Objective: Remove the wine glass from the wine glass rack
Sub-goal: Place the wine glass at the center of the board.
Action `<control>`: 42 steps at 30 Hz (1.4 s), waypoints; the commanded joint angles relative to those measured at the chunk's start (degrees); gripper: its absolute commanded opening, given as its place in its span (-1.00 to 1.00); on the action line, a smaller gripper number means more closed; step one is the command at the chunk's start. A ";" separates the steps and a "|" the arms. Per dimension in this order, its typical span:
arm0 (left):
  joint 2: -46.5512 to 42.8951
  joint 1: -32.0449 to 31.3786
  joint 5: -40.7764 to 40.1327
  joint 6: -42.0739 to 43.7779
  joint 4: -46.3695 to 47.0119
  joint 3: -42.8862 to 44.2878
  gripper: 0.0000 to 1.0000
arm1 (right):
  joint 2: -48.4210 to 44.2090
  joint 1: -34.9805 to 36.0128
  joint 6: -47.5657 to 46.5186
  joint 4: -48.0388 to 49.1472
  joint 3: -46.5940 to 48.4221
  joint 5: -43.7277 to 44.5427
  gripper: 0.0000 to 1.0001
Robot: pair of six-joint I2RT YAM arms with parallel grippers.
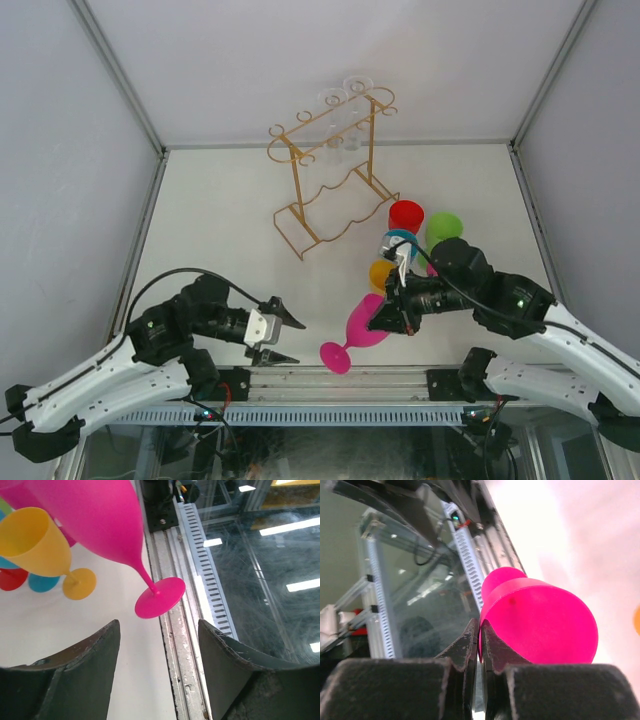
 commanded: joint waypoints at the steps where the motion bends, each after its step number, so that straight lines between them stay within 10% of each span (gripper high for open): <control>1: -1.51 0.23 -6.16 -2.58 6.16 2.37 0.39 | -2.17 6.22 1.32 -8.40 2.14 21.44 -1.00; 7: -1.40 0.23 -11.45 -10.24 18.35 -0.76 0.69 | -0.69 13.60 7.38 -21.41 2.59 45.41 -1.00; 16: -0.99 0.23 -28.05 -17.80 24.23 -1.04 0.97 | -3.47 13.90 13.32 -24.75 2.38 56.39 -1.00; 22: -1.77 0.26 -42.05 -27.38 25.31 -0.06 1.00 | -2.46 9.18 13.63 -22.23 0.28 55.96 -1.00; 42: -1.60 9.29 -49.35 -38.08 14.64 5.87 1.00 | 4.04 -0.79 11.13 -14.73 -4.60 51.59 -1.00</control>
